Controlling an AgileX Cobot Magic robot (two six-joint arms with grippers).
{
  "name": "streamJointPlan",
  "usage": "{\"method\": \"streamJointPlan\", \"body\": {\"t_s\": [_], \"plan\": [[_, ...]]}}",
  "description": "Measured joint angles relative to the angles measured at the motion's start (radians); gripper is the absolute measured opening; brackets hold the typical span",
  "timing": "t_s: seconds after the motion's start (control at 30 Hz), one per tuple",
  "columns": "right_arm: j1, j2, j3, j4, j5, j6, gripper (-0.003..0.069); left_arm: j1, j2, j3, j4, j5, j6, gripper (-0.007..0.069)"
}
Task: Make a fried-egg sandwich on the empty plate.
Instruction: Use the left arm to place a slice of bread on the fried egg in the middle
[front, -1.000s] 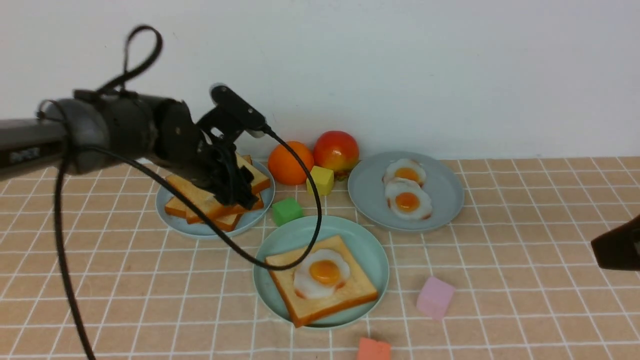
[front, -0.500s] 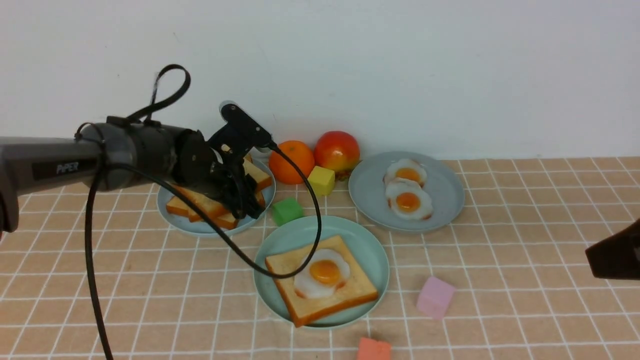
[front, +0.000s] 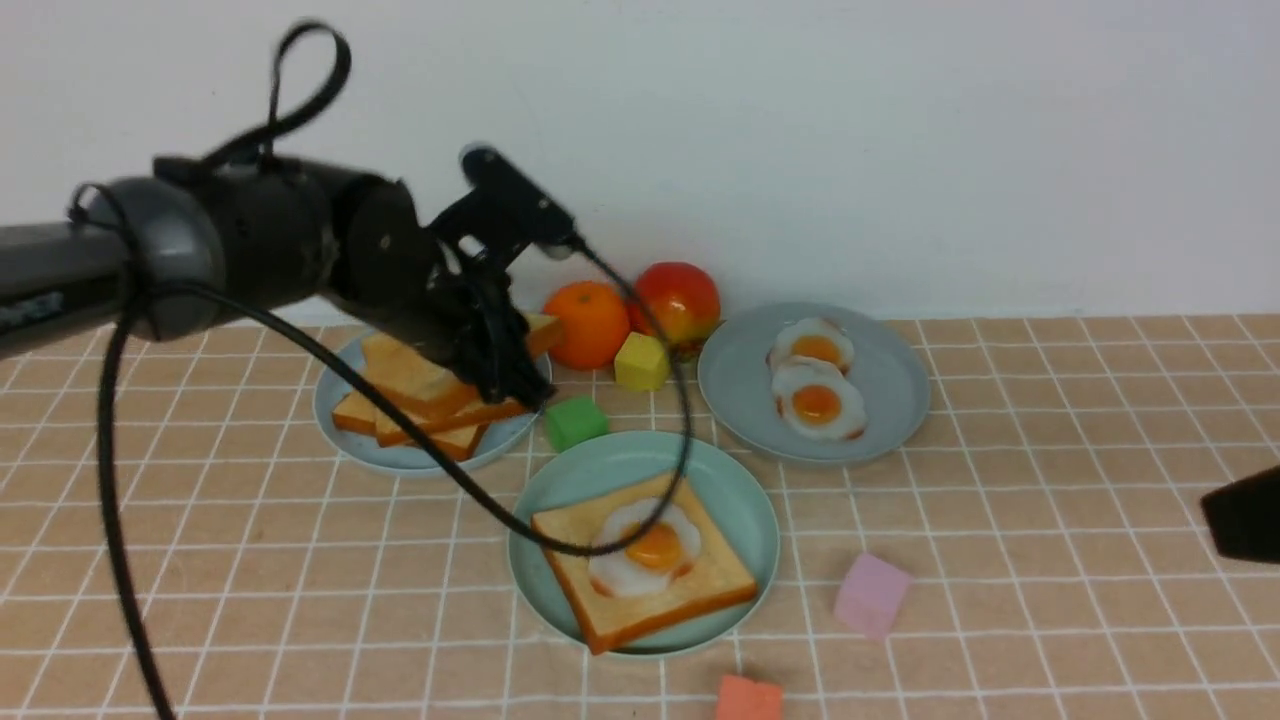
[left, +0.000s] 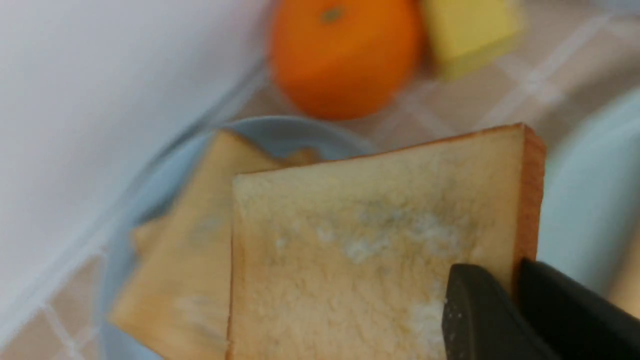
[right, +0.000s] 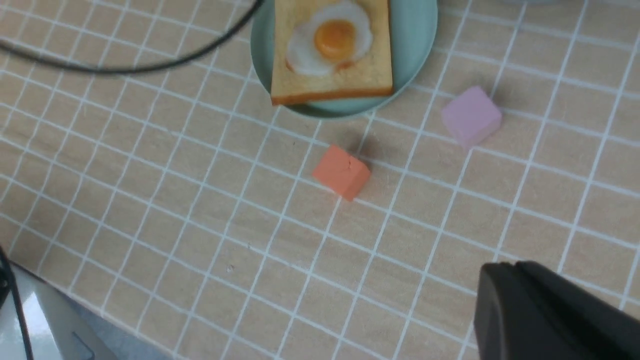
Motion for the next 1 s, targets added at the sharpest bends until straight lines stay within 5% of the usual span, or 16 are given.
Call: {"method": "streamJointPlan", "body": {"t_s": [0.4, 1.0], "plan": [[0.000, -0.151, 0.000, -0.006, 0.023, 0.005, 0.0042, -0.327, -0.086, 0.180, 0.196, 0.044, -0.175, 0.0081], [0.000, -0.167, 0.000, 0.001, 0.069, 0.023, 0.0055, -0.368, -0.060, 0.182, 0.272, -0.022, -0.155, 0.0079]]}}
